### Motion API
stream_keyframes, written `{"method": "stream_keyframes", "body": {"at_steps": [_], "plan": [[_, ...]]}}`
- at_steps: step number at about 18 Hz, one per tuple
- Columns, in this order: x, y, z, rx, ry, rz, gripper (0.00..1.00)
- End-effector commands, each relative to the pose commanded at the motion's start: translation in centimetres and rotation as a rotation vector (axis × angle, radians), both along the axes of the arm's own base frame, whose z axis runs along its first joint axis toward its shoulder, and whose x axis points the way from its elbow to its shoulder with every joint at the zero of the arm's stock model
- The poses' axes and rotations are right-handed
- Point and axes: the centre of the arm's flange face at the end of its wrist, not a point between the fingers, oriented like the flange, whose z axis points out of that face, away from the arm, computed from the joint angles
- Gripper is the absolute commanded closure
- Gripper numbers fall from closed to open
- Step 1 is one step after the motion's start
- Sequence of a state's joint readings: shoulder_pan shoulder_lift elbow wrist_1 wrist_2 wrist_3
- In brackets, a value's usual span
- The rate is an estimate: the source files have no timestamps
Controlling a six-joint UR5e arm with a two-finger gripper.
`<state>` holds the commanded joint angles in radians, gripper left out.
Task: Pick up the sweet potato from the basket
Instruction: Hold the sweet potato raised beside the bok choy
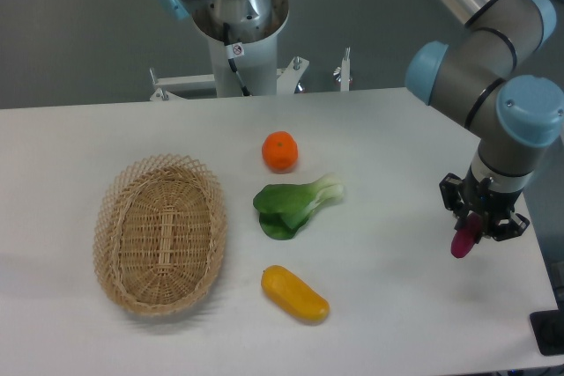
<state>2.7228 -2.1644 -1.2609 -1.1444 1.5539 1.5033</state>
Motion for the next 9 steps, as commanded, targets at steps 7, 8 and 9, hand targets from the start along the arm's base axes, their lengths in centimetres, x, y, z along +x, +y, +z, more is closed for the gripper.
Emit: {"method": "stream_keyframes", "body": {"at_steps": [7,8,9], "plan": [[-0.38,-0.44,-0.38,-0.005,-0.001,-0.020,0.81],[-0.32,-0.35,-0.38,-0.005,-0.001,-0.021,0.81],[-0.36,-0.47,-0.45,-0.007,-0.002,-0.019,0.81]]}}
